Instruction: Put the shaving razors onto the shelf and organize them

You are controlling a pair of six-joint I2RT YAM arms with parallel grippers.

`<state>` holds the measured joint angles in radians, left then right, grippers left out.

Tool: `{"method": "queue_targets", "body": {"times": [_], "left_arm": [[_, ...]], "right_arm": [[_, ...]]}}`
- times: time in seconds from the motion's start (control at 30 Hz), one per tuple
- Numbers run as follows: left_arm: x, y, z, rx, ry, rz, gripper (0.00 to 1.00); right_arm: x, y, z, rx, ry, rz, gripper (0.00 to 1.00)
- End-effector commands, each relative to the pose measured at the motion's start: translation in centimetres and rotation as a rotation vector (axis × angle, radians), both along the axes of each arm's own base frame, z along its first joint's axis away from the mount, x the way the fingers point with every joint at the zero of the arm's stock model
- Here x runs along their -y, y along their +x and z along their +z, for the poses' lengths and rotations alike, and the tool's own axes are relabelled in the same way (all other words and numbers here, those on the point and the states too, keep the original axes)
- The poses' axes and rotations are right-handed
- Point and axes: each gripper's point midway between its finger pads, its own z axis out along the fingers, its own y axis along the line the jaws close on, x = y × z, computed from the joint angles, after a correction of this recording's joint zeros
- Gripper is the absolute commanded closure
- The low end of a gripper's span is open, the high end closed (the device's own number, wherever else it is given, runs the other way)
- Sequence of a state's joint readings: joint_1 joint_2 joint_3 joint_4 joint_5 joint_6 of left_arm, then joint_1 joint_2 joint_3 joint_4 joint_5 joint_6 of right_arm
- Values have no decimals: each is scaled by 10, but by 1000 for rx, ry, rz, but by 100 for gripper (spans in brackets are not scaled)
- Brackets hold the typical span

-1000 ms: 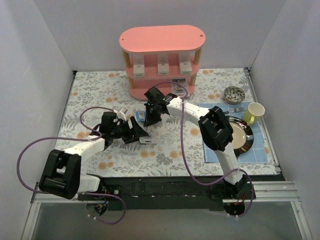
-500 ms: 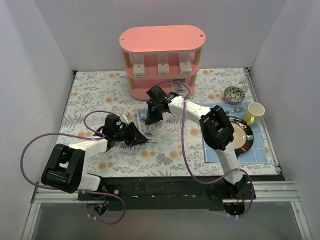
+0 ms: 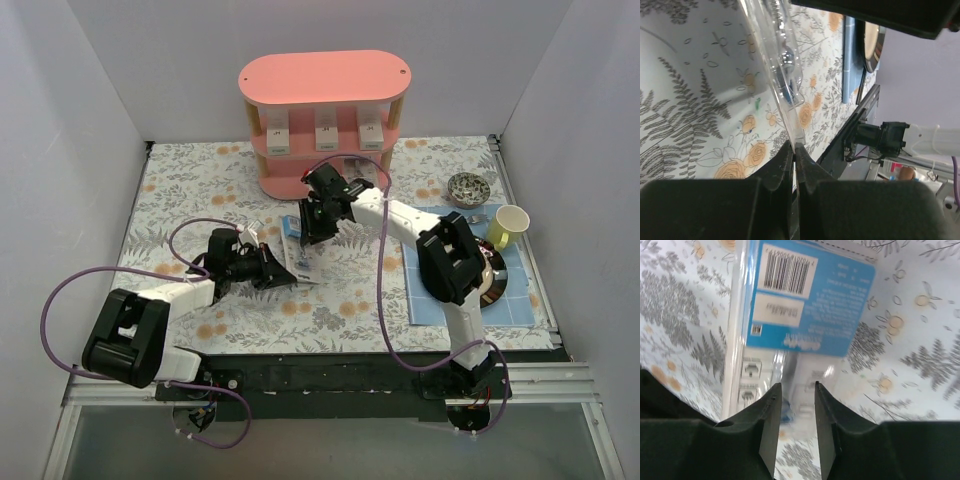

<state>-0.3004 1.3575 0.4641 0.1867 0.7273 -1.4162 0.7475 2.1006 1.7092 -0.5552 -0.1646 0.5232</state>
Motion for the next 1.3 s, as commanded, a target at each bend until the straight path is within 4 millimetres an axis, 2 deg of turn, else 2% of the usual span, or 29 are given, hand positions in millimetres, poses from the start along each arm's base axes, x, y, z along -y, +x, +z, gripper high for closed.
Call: {"method": "queue_targets", "body": {"times": [0.0,0.07,0.1,0.17,0.2,0.23,0.27,0.33,0.37,0.43,0.53,0.57,0.6,0.67,0.73,0.77,0.97,1.13,1.2,1.23,1.27], "left_arm": [[9,6,41,207,-72,-108,100],[10,8,50,241,-82,-130,100],[10,13,57,274,-80,-141,100],[11,13,65,292,-104,-187,100],[8,16,66,301,-100,-197,100],[8,23,74,322,-105,-207,100],[7,23,74,309,-118,-226,100],[0,34,81,332,-128,-226,100],[-1,38,78,324,-133,-233,100],[-7,46,84,364,-140,-257,100],[-12,53,82,390,-159,-304,100],[-13,62,89,422,-156,-315,100],[-18,66,77,368,-156,-313,100],[-25,77,78,394,-162,-339,100],[-28,84,70,368,-185,-361,100],[-31,92,74,388,-184,-370,100],[-40,120,61,353,-211,-360,100],[-42,145,53,333,-214,-353,100],[-42,153,43,289,-222,-343,100],[-42,161,46,295,-221,-340,100],[-42,166,37,267,-221,-331,100]], "right_arm": [[37,-14,66,166,-9,219,60],[57,-21,67,192,-60,296,60],[71,-30,71,190,-80,313,59],[83,-34,78,244,-89,377,59],[92,-36,89,294,-94,394,59],[95,-35,95,330,-93,415,59],[100,-35,107,390,-97,442,59],[107,-32,112,428,-113,431,58],[111,-30,119,454,-114,421,58],[115,-25,122,479,-117,404,58],[122,-22,123,508,-131,381,58],[122,-21,127,527,-131,378,58],[123,-21,128,533,-133,381,58],[127,-21,130,542,-146,388,58],[132,-22,132,559,-155,410,58],[135,-26,131,560,-159,416,58],[146,-36,118,547,-184,425,58],[148,-35,116,544,-193,427,58],[147,-34,114,539,-190,427,58],[146,-34,114,536,-188,428,58],[145,-34,112,530,-183,431,58]]}}
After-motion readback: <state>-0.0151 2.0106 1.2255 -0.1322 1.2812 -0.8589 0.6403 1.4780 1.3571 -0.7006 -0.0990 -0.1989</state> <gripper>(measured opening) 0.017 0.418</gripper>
